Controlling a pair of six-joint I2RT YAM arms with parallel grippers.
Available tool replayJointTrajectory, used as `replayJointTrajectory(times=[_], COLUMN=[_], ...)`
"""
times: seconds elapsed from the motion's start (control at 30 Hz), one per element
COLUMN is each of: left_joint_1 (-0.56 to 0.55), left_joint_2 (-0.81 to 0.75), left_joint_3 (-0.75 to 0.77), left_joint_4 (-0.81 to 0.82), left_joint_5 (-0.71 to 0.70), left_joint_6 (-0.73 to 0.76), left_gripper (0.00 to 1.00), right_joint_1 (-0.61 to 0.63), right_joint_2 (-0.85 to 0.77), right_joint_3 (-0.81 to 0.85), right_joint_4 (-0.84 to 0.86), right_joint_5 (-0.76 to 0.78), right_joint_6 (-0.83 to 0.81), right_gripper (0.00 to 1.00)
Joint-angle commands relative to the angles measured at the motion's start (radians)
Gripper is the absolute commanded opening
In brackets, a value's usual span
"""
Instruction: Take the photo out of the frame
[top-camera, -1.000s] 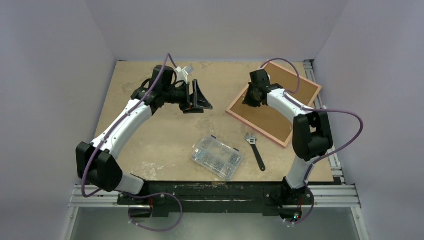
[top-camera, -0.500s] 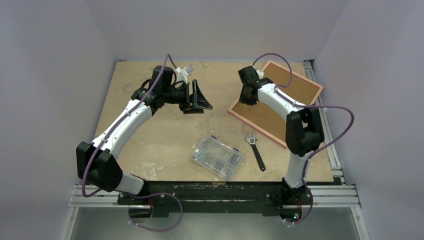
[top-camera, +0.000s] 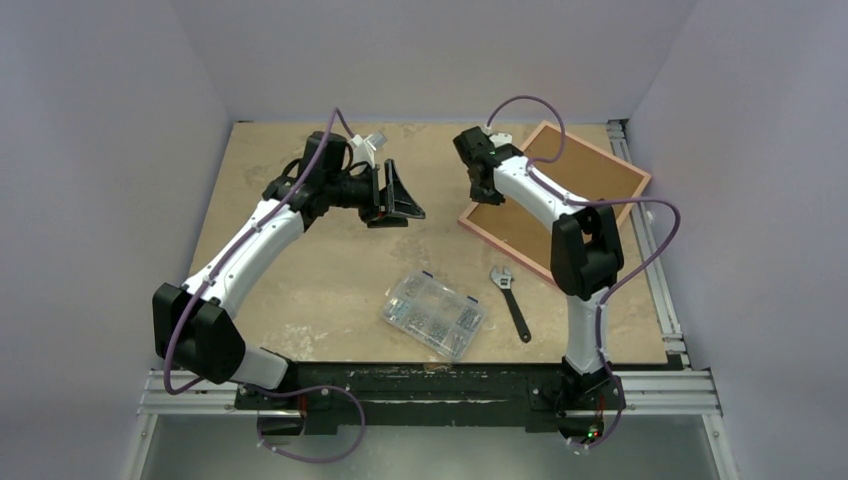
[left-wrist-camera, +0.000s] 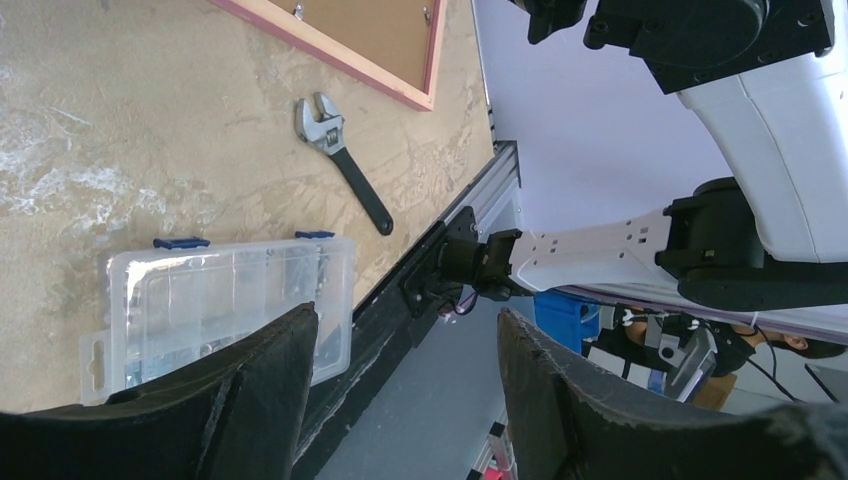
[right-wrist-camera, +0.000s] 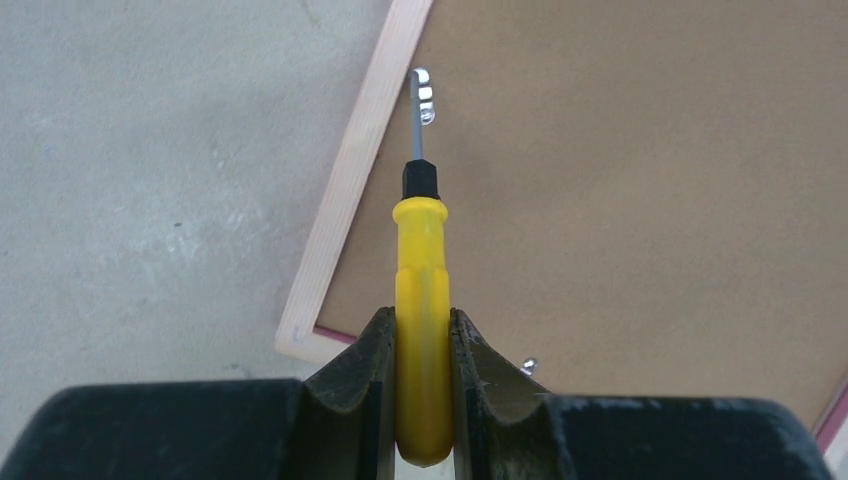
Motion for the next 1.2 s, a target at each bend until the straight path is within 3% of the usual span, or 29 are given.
replayJointTrajectory(times=[0.0,0.23,0.53,1.17], left_joint_1=[0.007,0.008,0.005,0.002], left_joint_2=[0.005,0.019,0.028,0.040], left_joint_3=[-0.013,-0.015,-0.028,-0.030], left_joint_4=[0.039,0.039,0.064,0.076], left_joint_5=[0.019,0.022,0.037,0.059], left_joint_6=[-0.005,-0.006,-0.020,-0.031], left_gripper=[0.64,0.64,0.64,0.64], right_joint_1=[-0.015,-0.045,-0.062,0.001], right_joint_2=[-0.003,-0.020,-0.238,-0.072], right_joint_3=[0.053,0.030,-0.194,-0.076], right_joint_4=[-0.051,-0.032,0.201,0.048], right_joint_5=[0.113,0.050,-0.129,-0.054], right_joint_6=[0.030,0.039,-0.110,0.004], right_gripper=[0.00,0.00,0.00,0.00])
